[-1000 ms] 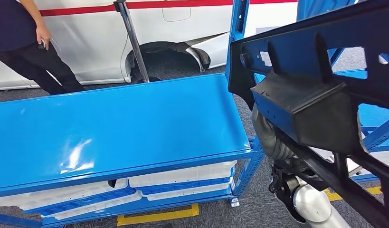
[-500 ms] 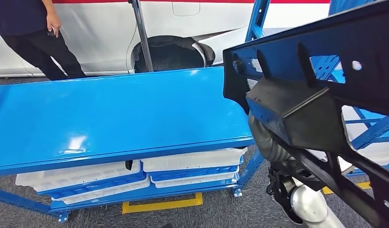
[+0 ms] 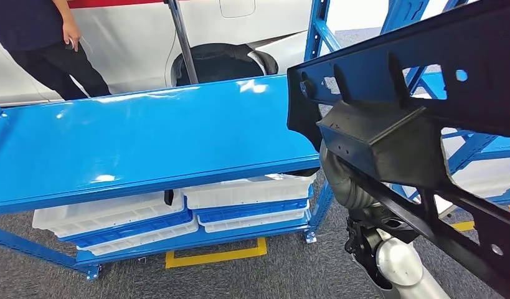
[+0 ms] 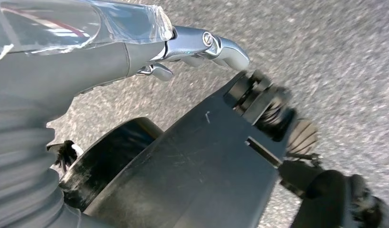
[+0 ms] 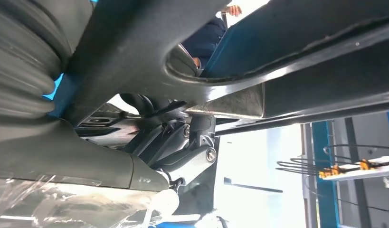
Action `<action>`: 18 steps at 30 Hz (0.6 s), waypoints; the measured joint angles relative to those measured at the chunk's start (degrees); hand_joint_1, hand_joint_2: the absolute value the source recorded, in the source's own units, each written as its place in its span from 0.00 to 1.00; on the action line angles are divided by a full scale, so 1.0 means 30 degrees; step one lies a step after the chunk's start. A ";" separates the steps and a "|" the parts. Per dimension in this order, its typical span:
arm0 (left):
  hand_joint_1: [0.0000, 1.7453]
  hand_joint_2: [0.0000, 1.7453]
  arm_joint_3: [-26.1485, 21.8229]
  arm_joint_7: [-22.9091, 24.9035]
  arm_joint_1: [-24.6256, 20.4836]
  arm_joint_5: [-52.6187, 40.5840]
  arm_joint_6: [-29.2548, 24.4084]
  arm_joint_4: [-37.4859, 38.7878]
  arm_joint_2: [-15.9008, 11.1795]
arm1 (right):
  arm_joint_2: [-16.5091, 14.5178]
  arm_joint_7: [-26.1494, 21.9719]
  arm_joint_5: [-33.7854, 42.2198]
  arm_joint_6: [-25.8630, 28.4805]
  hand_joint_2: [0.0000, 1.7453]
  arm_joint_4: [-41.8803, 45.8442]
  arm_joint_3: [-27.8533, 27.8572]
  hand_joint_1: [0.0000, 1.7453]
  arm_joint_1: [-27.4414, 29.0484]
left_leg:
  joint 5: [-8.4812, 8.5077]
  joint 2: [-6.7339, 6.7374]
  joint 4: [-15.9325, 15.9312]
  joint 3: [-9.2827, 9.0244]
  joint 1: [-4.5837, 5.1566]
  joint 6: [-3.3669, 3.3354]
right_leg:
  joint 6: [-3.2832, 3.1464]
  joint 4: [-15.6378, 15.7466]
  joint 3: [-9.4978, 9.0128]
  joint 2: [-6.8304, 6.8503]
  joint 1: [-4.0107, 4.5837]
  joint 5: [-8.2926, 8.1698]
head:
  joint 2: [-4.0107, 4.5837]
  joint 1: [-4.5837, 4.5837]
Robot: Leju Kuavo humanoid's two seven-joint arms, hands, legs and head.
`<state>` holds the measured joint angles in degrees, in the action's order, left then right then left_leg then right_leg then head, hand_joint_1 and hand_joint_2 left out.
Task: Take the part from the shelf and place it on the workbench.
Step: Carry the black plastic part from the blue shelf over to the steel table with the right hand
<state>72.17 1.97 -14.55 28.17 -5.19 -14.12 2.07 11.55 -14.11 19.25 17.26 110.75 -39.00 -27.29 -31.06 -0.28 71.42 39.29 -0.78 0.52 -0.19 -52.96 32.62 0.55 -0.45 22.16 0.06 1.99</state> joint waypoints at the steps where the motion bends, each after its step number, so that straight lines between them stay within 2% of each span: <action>1: 0.00 1.00 0.0002 0.0018 0.0002 0.0000 -0.0002 0.0000 -0.0007 | -0.0031 0.0002 0.0015 -0.0042 1.00 -0.0055 -0.0009 1.00 0.0011 | 0.0404 0.0001 -0.0137 -0.0361 -0.0039 0.0053 | 0.0054 -0.0022 0.0269 0.0006 -0.0019 -0.0193 | 0.0002 -0.0027; 2: 0.00 1.00 0.0002 0.0034 -0.0002 0.0000 -0.0002 0.0000 -0.0011 | -0.0060 0.0002 0.0024 -0.0087 1.00 -0.0109 -0.0016 1.00 0.0016 | 0.0974 0.0002 -0.0981 -0.1067 -0.0072 0.0083 | 0.0123 -0.0056 0.0533 0.0006 -0.0039 -0.0381 | 0.0002 -0.0051; 3: 0.00 1.00 0.0002 0.0051 -0.0017 0.0000 -0.0002 0.0000 -0.0013 | -0.0084 0.0000 0.0033 -0.0124 1.00 -0.0153 -0.0020 1.00 0.0014 | 0.1407 0.0002 -0.2318 -0.2027 -0.0097 0.0085 | 0.0207 -0.0103 0.0766 0.0003 -0.0053 -0.0554 | 0.0002 -0.0069; 4: 0.00 1.00 0.0002 0.0082 -0.0040 -0.0007 -0.0002 0.0000 -0.0013 | -0.0109 -0.0003 0.0033 -0.0144 1.00 -0.0186 -0.0020 1.00 0.0009 | 0.1548 -0.0006 -0.3897 -0.3037 -0.0075 0.0038 | 0.0307 -0.0157 0.0976 0.0002 -0.0039 -0.0703 | 0.0002 -0.0078; 5: 0.00 1.00 0.0002 0.0118 -0.0053 -0.0025 0.0002 0.0000 -0.0013 | -0.0126 -0.0004 0.0016 -0.0156 1.00 -0.0213 -0.0022 1.00 0.0004 | 0.1539 -0.0021 -0.5089 -0.3757 -0.0042 -0.0074 | 0.0411 -0.0172 0.1114 0.0002 -0.0021 -0.0871 | 0.0000 -0.0069; 6: 0.00 1.00 0.0002 0.0157 -0.0056 -0.0066 0.0009 0.0000 -0.0015 | -0.0151 0.0009 -0.0013 -0.0155 1.00 -0.0242 -0.0024 1.00 -0.0018 | 0.1439 -0.0043 -0.5851 -0.4156 0.0006 -0.0196 | 0.0520 -0.0174 0.1203 0.0004 -0.0010 -0.1035 | 0.0000 -0.0069; 7: 0.00 1.00 0.0002 0.0221 -0.0044 -0.0127 0.0018 0.0000 -0.0016 | -0.0173 0.0047 -0.0049 -0.0147 1.00 -0.0275 -0.0025 1.00 -0.0040 | 0.1414 -0.0063 -0.6161 -0.4229 0.0075 -0.0339 | 0.0635 -0.0139 0.1267 0.0004 -0.0008 -0.1213 | -0.0002 -0.0060; 8: 0.00 1.00 0.0002 0.0268 -0.0017 -0.0191 0.0026 0.0000 -0.0016 | -0.0190 0.0116 -0.0082 -0.0123 1.00 -0.0324 -0.0029 1.00 -0.0058 | 0.1564 -0.0063 -0.6120 -0.4046 0.0060 -0.0508 | 0.0752 -0.0096 0.1320 -0.0008 -0.0021 -0.1378 | -0.0004 -0.0053; 9: 0.00 1.00 0.0002 0.0304 0.0000 -0.0251 0.0031 0.0000 -0.0016 | -0.0204 0.0189 -0.0093 -0.0083 1.00 -0.0383 -0.0029 1.00 -0.0078 | 0.1731 -0.0056 -0.6141 -0.3919 0.0050 -0.0647 | 0.0859 -0.0186 0.1436 -0.0026 -0.0052 -0.1293 | -0.0004 -0.0062; 10: 0.00 1.00 0.0002 0.0333 0.0009 -0.0290 0.0027 0.0000 -0.0015 | -0.0210 0.0277 -0.0069 -0.0025 1.00 -0.0446 -0.0029 1.00 -0.0080 | 0.1918 -0.0038 -0.6146 -0.3755 0.0030 -0.0819 | 0.0945 -0.0542 0.1629 -0.0045 -0.0073 -0.0864 | -0.0004 -0.0053; 11: 0.00 1.00 0.0002 0.0333 0.0015 -0.0306 0.0020 0.0000 -0.0013 | -0.0213 0.0361 0.0007 0.0062 1.00 -0.0515 -0.0029 1.00 -0.0078 | 0.2132 -0.0020 -0.6176 -0.3562 -0.0003 -0.0976 | 0.1011 -0.1347 0.1933 -0.0063 -0.0087 -0.0064 | -0.0004 -0.0045; 13: 0.00 1.00 0.0002 0.0340 0.0042 -0.0311 -0.0018 0.0000 -0.0013 | -0.0220 0.0534 0.0306 0.0293 1.00 -0.0659 -0.0027 1.00 -0.0057 | 0.2477 -0.0009 -0.6168 -0.3153 0.0031 -0.1144 | 0.1097 -0.4049 0.2711 -0.0075 -0.0112 0.1891 | 0.0000 -0.0024; 14: 0.00 1.00 0.0002 0.0349 0.0084 -0.0310 -0.0056 0.0000 -0.0013 | -0.0222 0.0632 0.0517 0.0427 1.00 -0.0735 -0.0027 1.00 -0.0031 | 0.2633 -0.0006 -0.6165 -0.2943 0.0046 -0.1163 | 0.1132 -0.5385 0.3005 -0.0077 -0.0115 0.2447 | 0.0000 -0.0016; 15: 0.00 1.00 0.0002 0.0359 0.0139 -0.0308 -0.0117 0.0000 -0.0013 | -0.0222 0.0736 0.0753 0.0536 1.00 -0.0821 -0.0027 1.00 0.0007 | 0.2772 -0.0002 -0.6161 -0.2753 0.0058 -0.1157 | 0.1144 -0.6217 0.3070 -0.0077 -0.0117 0.2538 | 0.0002 -0.0014; 16: 0.00 1.00 0.0002 0.0368 0.0202 -0.0304 -0.0184 0.0000 -0.0013 | -0.0224 0.0823 0.1022 0.0611 1.00 -0.0921 -0.0027 1.00 0.0050 | 0.2912 0.0001 -0.6156 -0.2583 0.0067 -0.1136 | 0.1125 -0.6331 0.2793 -0.0077 -0.0117 0.2241 | 0.0002 -0.0009; 17: 0.00 1.00 0.0002 0.0372 0.0260 -0.0300 -0.0253 0.0000 -0.0013 | -0.0230 0.0883 0.1290 0.0649 1.00 -0.1014 -0.0027 1.00 0.0086 | 0.3036 0.0002 -0.6153 -0.2438 0.0079 -0.1104 | 0.1067 -0.5675 0.2149 -0.0078 -0.0113 0.1757 | 0.0002 -0.0009; 18: 0.00 1.00 0.0000 0.0370 0.0298 -0.0290 -0.0315 0.0000 -0.0011 | -0.0239 0.0914 0.1536 0.0658 1.00 -0.1109 -0.0027 1.00 0.0107 | 0.3154 -0.0002 -0.6145 -0.2329 0.0087 -0.1063 | 0.0962 -0.4361 0.1147 -0.0087 -0.0092 0.1321 | 0.0000 -0.0009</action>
<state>72.17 3.08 -13.65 27.31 -6.14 -14.12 2.04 10.84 -11.37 23.86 19.23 107.43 -39.08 -26.97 -21.60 -0.29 52.98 32.31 -0.52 -2.67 2.69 -66.05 36.06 0.28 -0.73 26.13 0.06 1.96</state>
